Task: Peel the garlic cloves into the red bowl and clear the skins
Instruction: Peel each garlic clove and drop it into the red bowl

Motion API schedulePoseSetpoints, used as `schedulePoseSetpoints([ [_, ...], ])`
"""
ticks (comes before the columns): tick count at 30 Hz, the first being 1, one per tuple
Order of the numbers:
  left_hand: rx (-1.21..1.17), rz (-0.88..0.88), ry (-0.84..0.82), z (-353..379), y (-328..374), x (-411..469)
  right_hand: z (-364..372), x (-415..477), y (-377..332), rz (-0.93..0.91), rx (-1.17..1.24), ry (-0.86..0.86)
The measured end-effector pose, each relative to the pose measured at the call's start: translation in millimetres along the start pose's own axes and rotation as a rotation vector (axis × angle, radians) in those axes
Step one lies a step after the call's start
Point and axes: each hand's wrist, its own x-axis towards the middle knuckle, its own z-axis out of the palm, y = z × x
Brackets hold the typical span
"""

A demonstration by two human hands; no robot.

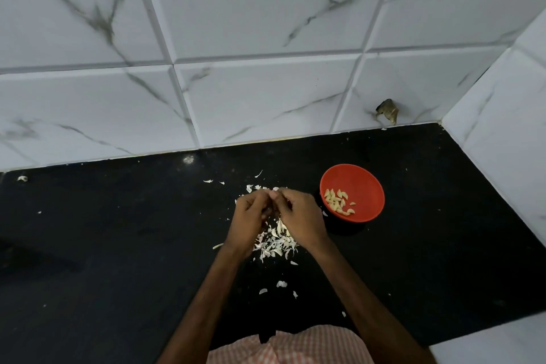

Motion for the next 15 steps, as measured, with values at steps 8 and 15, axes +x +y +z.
schedulePoseSetpoints([
  [8, -0.270, -0.197, -0.031, -2.6, 11.2, 0.9, -6.6, 1.9, -1.6, -0.034, 0.429, 0.117],
  [15, 0.108, 0.081, -0.119, -0.9, 13.9, -1.4, -5.8, 2.5, -7.9, 0.209, 0.507, -0.016],
])
